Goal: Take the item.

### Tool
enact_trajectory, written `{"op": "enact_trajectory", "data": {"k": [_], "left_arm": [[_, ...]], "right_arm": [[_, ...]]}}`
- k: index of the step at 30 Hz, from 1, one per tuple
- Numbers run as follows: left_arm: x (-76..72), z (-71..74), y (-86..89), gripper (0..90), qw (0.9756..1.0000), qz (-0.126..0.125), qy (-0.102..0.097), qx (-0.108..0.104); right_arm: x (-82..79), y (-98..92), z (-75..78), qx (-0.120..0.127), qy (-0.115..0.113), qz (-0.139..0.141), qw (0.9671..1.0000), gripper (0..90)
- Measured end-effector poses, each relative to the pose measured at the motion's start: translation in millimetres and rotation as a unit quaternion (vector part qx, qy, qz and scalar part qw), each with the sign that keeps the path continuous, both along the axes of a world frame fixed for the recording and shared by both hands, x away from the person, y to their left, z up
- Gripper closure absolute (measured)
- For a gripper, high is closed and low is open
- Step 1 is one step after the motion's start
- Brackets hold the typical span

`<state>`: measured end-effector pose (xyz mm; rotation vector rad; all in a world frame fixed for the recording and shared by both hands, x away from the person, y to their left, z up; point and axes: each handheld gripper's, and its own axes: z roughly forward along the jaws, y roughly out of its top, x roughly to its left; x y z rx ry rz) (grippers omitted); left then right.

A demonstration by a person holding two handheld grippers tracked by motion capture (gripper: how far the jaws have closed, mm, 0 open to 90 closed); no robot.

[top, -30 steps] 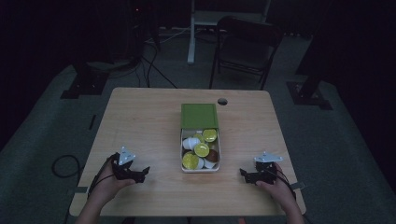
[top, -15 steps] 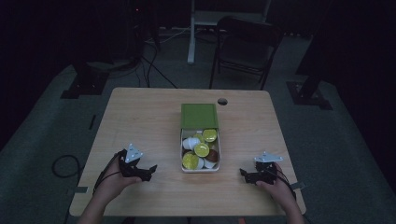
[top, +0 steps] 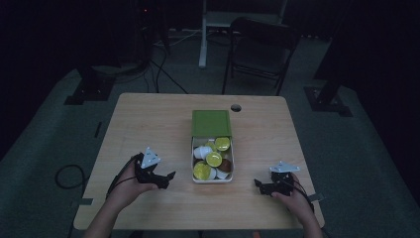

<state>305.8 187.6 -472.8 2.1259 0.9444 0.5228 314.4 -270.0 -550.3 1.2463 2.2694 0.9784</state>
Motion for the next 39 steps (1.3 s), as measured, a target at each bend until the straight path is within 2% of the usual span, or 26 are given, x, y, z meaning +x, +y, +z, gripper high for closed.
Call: {"op": "enact_trajectory", "data": {"k": [7,13,15,23,34,39], "left_arm": [[3.5,8.7,-17.5,7.0,0.9993,-0.029,-0.006,-0.022],[4.8,15.6,-27.8,7.0,0.9985,-0.045,-0.014,-0.027],[5.0,17.7,-33.4,7.0,0.9975,-0.058,-0.016,-0.037],[3.8,25.1,-49.0,7.0,0.9951,-0.084,-0.023,-0.046],[5.4,33.9,-65.6,7.0,0.9928,-0.100,-0.033,-0.058],[5.6,37.4,-76.4,7.0,0.9906,-0.113,-0.040,-0.067]], "right_arm": [[0.0,0.0,0.0,0.000,0.000,0.000,1.0000,12.5],[0.0,0.0,0.0,0.000,0.000,0.000,1.0000,12.5],[0.0,-0.1,0.0,0.000,0.000,0.000,1.0000,12.5],[0.0,0.0,0.0,0.000,0.000,0.000,1.0000,12.5],[-0.1,0.0,0.0,0.001,0.000,0.000,1.0000,12.5],[0.0,-0.1,0.0,0.000,0.000,0.000,1.0000,12.6]]}}
